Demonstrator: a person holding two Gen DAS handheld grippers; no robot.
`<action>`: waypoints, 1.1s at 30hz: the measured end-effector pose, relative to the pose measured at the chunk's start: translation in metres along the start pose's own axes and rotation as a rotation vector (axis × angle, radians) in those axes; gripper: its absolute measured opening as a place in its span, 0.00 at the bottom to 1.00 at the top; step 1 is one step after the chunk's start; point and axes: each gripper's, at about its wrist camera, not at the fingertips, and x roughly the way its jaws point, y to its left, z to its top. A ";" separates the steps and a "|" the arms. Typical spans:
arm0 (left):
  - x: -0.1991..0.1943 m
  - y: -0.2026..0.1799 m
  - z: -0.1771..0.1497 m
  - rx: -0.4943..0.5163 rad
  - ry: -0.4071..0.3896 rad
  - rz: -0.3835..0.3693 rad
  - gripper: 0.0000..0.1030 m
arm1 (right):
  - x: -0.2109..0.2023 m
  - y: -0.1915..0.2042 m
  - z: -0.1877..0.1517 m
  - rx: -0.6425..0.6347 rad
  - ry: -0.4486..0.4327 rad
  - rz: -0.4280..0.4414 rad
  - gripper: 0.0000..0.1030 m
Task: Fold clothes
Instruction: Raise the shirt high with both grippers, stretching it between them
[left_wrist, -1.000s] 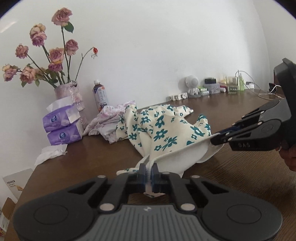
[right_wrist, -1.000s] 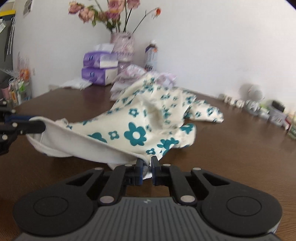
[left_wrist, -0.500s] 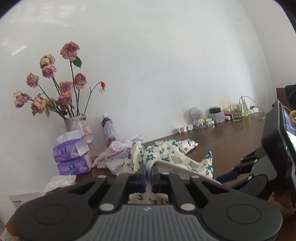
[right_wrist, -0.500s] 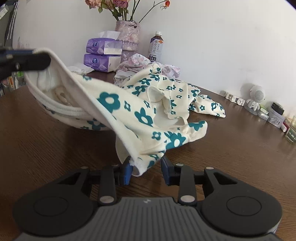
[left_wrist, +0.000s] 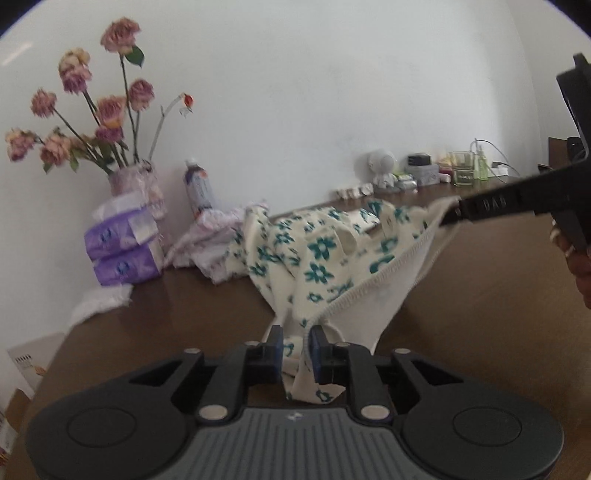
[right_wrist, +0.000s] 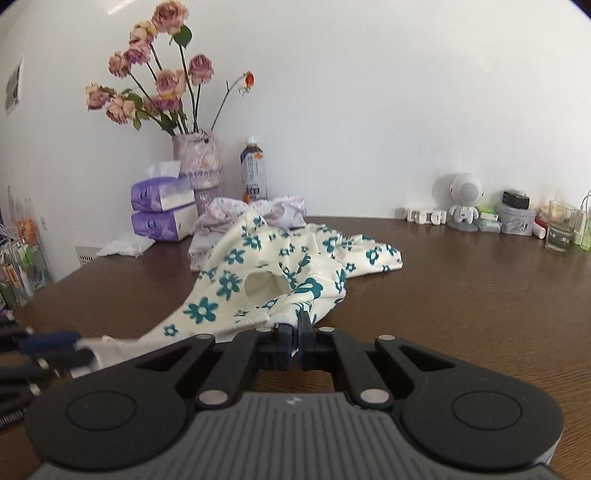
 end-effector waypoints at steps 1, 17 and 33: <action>0.000 -0.002 -0.002 -0.007 0.014 -0.016 0.15 | -0.004 0.000 0.001 -0.003 -0.007 0.005 0.02; -0.007 0.000 -0.008 -0.067 -0.031 0.057 0.02 | -0.031 -0.006 -0.019 -0.034 -0.002 -0.016 0.02; -0.132 0.075 0.352 -0.003 -0.706 0.310 0.02 | -0.157 -0.016 0.324 -0.036 -0.599 -0.080 0.01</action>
